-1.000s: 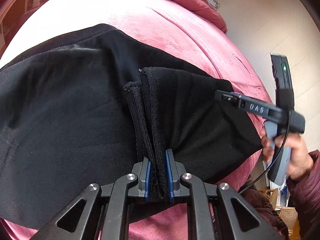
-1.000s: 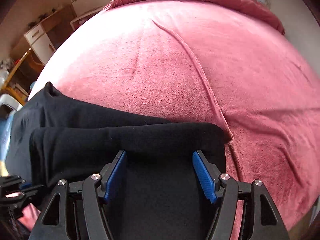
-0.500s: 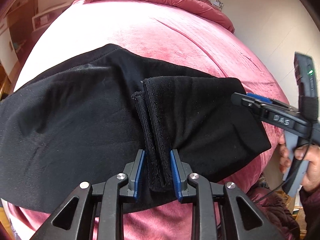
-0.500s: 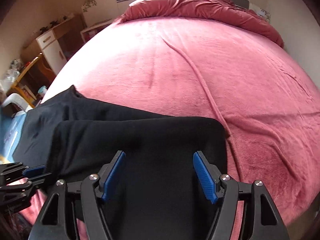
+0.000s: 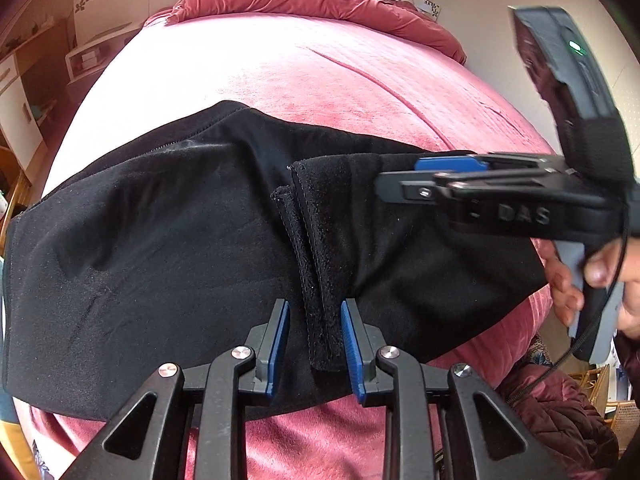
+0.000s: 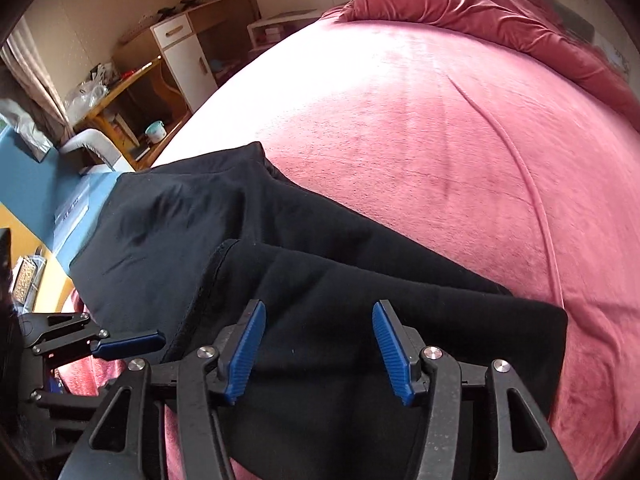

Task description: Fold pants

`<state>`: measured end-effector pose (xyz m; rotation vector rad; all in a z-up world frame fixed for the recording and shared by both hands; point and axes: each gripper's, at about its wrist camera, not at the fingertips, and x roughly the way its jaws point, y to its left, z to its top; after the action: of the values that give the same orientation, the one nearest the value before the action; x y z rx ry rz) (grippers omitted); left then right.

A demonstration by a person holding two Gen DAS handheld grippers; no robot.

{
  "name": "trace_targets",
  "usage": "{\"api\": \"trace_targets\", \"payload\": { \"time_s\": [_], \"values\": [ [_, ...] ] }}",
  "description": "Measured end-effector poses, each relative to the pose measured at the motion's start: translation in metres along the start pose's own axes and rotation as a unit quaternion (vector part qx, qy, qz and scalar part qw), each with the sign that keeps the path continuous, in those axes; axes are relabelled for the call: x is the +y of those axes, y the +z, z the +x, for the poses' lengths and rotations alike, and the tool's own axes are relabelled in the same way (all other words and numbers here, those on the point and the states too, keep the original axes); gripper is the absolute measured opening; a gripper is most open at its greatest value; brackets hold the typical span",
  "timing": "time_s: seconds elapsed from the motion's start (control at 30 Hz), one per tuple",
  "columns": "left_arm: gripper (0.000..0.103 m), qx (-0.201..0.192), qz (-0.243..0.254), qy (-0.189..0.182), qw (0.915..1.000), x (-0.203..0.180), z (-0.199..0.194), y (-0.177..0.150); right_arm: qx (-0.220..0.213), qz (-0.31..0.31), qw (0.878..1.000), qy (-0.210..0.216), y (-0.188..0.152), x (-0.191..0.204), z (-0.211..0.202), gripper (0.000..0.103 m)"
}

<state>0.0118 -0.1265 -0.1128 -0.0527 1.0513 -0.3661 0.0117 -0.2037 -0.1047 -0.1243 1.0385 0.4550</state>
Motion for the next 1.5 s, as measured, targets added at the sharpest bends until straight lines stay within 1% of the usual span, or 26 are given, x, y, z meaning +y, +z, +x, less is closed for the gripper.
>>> {"api": "trace_targets", "payload": {
  "time_s": [0.2, 0.33, 0.4, 0.43, 0.47, 0.53, 0.57, 0.6, 0.63, 0.7, 0.73, 0.77, 0.8, 0.83, 0.87, 0.9, 0.93, 1.0, 1.03, 1.07, 1.17, 1.27, 1.33, 1.43, 1.5],
  "values": [
    [0.028, 0.002, -0.008, 0.001, 1.0000, 0.006, -0.001, 0.001, 0.023, -0.010, 0.999, -0.020, 0.010, 0.008, 0.024, 0.058],
    [0.031, 0.003, -0.021, 0.004, 0.9998, 0.014, 0.004, 0.003, 0.026, -0.009, 0.999, -0.047, 0.011, 0.009, 0.042, 0.060],
    [0.033, 0.004, -0.041, -0.007, 0.9991, 0.022, 0.001, 0.005, 0.018, -0.007, 0.998, -0.055, 0.011, 0.011, 0.042, 0.062],
    [0.036, 0.004, -0.055, -0.015, 0.9984, 0.029, -0.003, 0.005, 0.015, -0.002, 0.998, -0.055, 0.011, 0.010, 0.041, 0.062],
    [0.037, 0.006, -0.068, -0.021, 0.9974, 0.035, -0.007, 0.006, 0.011, 0.001, 0.998, -0.054, 0.011, 0.009, 0.040, 0.062],
    [0.037, 0.004, -0.121, -0.037, 0.9920, 0.058, -0.021, 0.004, 0.003, 0.004, 0.998, -0.055, 0.010, 0.008, 0.037, 0.062],
    [0.037, 0.001, -0.156, -0.043, 0.9868, 0.077, -0.031, 0.001, 0.000, 0.003, 0.998, -0.056, 0.009, 0.009, 0.034, 0.062],
    [0.037, -0.002, -0.188, -0.043, 0.9811, 0.094, -0.040, -0.003, -0.006, 0.001, 0.998, -0.060, 0.008, 0.011, 0.029, 0.062],
    [0.037, -0.009, -0.226, -0.044, 0.9732, 0.114, -0.049, -0.008, -0.011, 0.002, 0.998, -0.062, 0.007, 0.012, 0.025, 0.062],
    [0.037, -0.023, -0.322, -0.040, 0.9457, 0.164, -0.070, -0.026, -0.031, 0.008, 0.998, -0.062, 0.003, 0.015, 0.012, 0.063],
    [0.038, -0.027, -0.370, -0.035, 0.9280, 0.188, -0.078, -0.037, -0.041, 0.013, 0.997, -0.062, 0.000, 0.016, 0.006, 0.064],
    [0.038, -0.033, -0.429, -0.032, 0.9023, 0.217, -0.087, -0.054, -0.050, 0.018, 0.997, -0.062, -0.002, 0.016, 0.000, 0.064],
    [0.038, -0.039, -0.474, -0.029, 0.8794, 0.239, -0.094, -0.069, -0.059, 0.023, 0.996, -0.060, -0.005, 0.016, -0.005, 0.065],
    [0.038, -0.045, -0.511, -0.025, 0.8581, 0.258, -0.099, -0.084, -0.067, 0.030, 0.996, -0.056, -0.007, 0.017, -0.011, 0.066],
    [0.038, -0.049, -0.550, -0.020, 0.8337, 0.278, -0.104, -0.102, -0.072, 0.035, 0.995, -0.052, -0.011, 0.018, -0.016, 0.066],
    [0.038, -0.052, -0.576, -0.016, 0.8153, 0.292, -0.108, -0.114, -0.077, 0.041, 0.995, -0.048, -0.014, 0.019, -0.020, 0.067],
    [0.038, -0.060, -0.603, -0.014, 0.7950, 0.305, -0.111, -0.129, -0.081, 0.046, 0.995, -0.046, -0.018, 0.021, -0.025, 0.067],
    [0.040, -0.062, -0.634, -0.014, 0.7706, 0.321, -0.111, -0.146, -0.087, 0.052, 0.994, -0.042, -0.023, 0.021, -0.031, 0.068],
    [0.040, -0.061, -0.647, -0.016, 0.7601, 0.326, -0.109, -0.153, -0.087, 0.055, 0.994, -0.040, -0.025, 0.021, -0.034, 0.068],
    [0.041, -0.061, -0.653, -0.021, 0.7547, 0.330, -0.106, -0.157, -0.087, 0.058, 0.994, -0.038, -0.026, 0.021, -0.036, 0.068],
    [0.041, -0.049, -0.664, -0.033, 0.7450, 0.334, -0.089, -0.160, -0.082, 0.060, 0.994, -0.036, -0.032, 0.023, -0.037, 0.069],
    [0.039, -0.051, -0.666, -0.037, 0.7435, 0.336, -0.077, -0.155, -0.073, 0.061, 0.995, -0.038, -0.039, 0.024, -0.036, 0.069],
    [0.039, -0.055, -0.663, -0.049, 0.7447, 0.338, -0.075, -0.156, -0.065, 0.065, 0.995, -0.038, -0.043, 0.023, -0.033, 0.069],
    [0.039, -0.052, -0.664, -0.054, 0.7440, 0.339, -0.068, -0.154, -0.057, 0.074, 0.995, -0.038, -0.049, 0.023, -0.031, 0.069],
    [0.035, -0.057, -0.662, -0.060, 0.7453, 0.340, -0.066, -0.153, -0.054, 0.078, 0.995, -0.038, -0.051, 0.024, -0.030, 0.069]
  ]
}}
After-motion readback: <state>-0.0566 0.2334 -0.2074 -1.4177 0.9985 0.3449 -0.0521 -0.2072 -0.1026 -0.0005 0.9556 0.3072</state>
